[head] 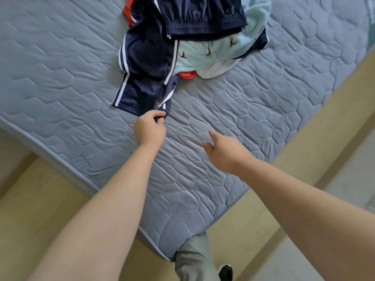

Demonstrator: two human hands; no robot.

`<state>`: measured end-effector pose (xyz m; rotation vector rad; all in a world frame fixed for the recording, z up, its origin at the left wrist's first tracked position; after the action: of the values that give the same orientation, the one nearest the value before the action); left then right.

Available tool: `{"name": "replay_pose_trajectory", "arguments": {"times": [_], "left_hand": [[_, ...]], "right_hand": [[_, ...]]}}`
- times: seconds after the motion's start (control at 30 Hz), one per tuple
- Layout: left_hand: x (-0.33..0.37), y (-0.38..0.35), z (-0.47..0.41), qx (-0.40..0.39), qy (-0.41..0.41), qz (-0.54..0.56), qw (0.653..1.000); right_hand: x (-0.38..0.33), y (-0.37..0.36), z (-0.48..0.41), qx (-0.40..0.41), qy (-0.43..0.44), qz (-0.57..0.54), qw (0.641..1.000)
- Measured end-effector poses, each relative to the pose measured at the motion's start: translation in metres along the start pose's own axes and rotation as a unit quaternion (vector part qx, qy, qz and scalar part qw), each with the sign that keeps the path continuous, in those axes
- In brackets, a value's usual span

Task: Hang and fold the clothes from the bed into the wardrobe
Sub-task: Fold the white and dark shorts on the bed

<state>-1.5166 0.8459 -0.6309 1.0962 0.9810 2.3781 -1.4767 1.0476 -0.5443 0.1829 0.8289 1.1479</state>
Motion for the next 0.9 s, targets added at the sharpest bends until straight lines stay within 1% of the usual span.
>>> {"name": "replay_pose_trajectory", "arguments": {"times": [0.1,0.2,0.4,0.53,0.7,0.77,0.83,0.9], "left_hand": [[0.049,0.04,0.05,-0.008,-0.044,0.07,0.997],[0.091,0.082,0.096,-0.019,-0.059,0.121,0.991],[0.141,0.157,0.167,-0.064,-0.055,0.215,0.973],[0.167,0.197,0.211,-0.11,-0.037,0.298,0.947],[0.179,0.225,0.256,-0.151,-0.066,0.302,0.939],[0.183,0.236,0.274,-0.163,-0.081,0.303,0.935],[0.193,0.249,0.296,-0.187,-0.101,0.318,0.924],[0.208,0.265,0.32,-0.227,-0.12,0.345,0.903]], "right_hand": [[-0.024,0.024,0.045,0.007,0.005,0.009,1.0],[-0.047,0.048,0.09,0.02,0.009,0.02,1.0],[-0.087,0.092,0.171,0.067,0.039,0.02,0.997],[-0.103,0.114,0.209,0.085,0.058,0.035,0.994],[-0.116,0.127,0.244,0.122,0.08,0.034,0.989],[-0.119,0.127,0.254,0.12,0.086,0.025,0.989],[-0.122,0.125,0.263,0.118,0.091,0.01,0.989],[-0.126,0.124,0.269,0.128,0.107,-0.046,0.985]]}}
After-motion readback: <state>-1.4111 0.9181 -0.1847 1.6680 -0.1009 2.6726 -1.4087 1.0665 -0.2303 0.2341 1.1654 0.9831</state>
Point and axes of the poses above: each hand's wrist, its own z-axis away from the middle knuckle, its own y-axis out of the back of the hand, x = y × z, the point moved 1 cm from there along -z, towards the middle knuckle, and after that the axes turned 12 degrees about y, right-handed, at the moved point
